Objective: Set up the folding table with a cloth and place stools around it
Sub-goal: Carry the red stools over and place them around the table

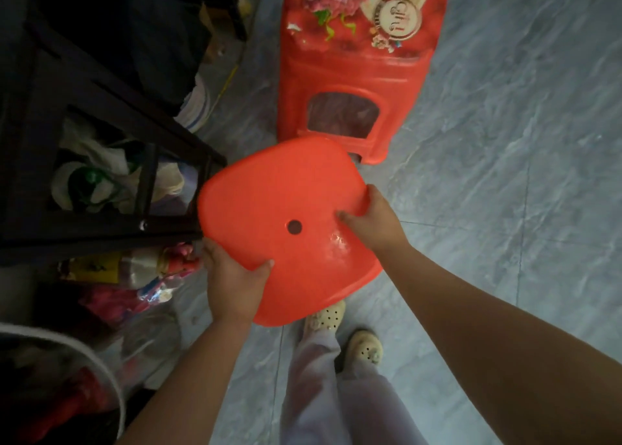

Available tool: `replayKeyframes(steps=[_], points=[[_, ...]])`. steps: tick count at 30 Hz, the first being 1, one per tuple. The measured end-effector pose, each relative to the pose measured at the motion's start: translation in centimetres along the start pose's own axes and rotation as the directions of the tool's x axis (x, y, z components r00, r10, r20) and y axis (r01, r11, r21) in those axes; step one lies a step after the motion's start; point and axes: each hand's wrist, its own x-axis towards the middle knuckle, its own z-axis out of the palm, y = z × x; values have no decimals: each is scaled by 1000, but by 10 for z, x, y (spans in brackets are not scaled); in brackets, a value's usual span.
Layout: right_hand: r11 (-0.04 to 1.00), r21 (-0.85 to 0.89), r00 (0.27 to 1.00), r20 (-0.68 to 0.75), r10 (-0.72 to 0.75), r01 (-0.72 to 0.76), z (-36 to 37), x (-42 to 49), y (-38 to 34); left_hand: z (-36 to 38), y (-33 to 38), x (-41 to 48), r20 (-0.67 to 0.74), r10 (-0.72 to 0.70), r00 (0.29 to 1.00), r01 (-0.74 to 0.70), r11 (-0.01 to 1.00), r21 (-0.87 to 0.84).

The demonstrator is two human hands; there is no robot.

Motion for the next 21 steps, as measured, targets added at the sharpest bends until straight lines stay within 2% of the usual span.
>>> replayKeyframes(steps=[5, 9, 14, 21], points=[[976, 181, 985, -99, 141, -121, -70, -31, 51, 24, 60, -37, 104, 148, 983, -156, 985, 70], [921, 323, 928, -226, 298, -217, -125, -71, 112, 61, 114, -72, 252, 300, 920, -330, 940, 85], [832, 478, 817, -335, 470, -283, -185, -128, 205, 126, 182, -141, 418, 460, 784, -548, 828, 117], [673, 692, 647, -392, 654, -261, -249, -243, 369, 235, 224, -301, 599, 602, 528, -790, 606, 88]])
